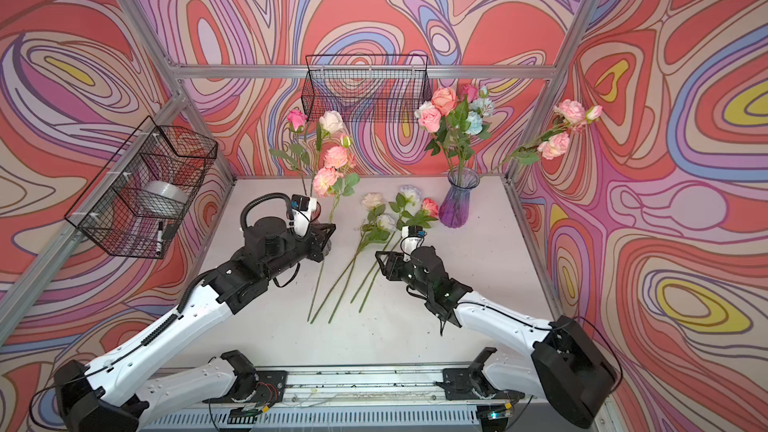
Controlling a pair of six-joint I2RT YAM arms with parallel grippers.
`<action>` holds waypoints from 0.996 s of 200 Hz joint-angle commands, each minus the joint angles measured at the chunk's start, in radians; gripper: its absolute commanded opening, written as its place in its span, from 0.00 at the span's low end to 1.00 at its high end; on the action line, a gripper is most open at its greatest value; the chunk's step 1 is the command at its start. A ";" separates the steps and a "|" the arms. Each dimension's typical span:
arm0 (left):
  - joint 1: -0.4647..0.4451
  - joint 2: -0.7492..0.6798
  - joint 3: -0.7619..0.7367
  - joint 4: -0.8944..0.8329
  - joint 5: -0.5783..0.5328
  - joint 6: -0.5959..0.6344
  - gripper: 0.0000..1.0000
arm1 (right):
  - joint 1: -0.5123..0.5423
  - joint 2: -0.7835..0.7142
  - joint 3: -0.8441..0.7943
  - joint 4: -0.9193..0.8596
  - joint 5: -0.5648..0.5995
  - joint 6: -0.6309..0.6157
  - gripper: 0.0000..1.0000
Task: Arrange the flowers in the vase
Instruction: 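Raise the pink rose cluster high above the pink vase with the left gripper, then lower the pink rose cluster stems down into the pink vase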
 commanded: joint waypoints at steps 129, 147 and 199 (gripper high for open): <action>0.009 -0.058 0.068 0.659 -0.187 0.448 0.00 | -0.006 0.030 0.062 0.048 -0.157 -0.092 0.62; 0.025 -0.015 0.073 0.800 -0.200 0.491 0.00 | -0.006 0.022 0.044 0.079 -0.159 -0.082 0.62; 0.252 0.144 0.160 0.935 -0.195 0.260 0.00 | -0.006 -0.015 0.033 0.053 -0.142 -0.105 0.61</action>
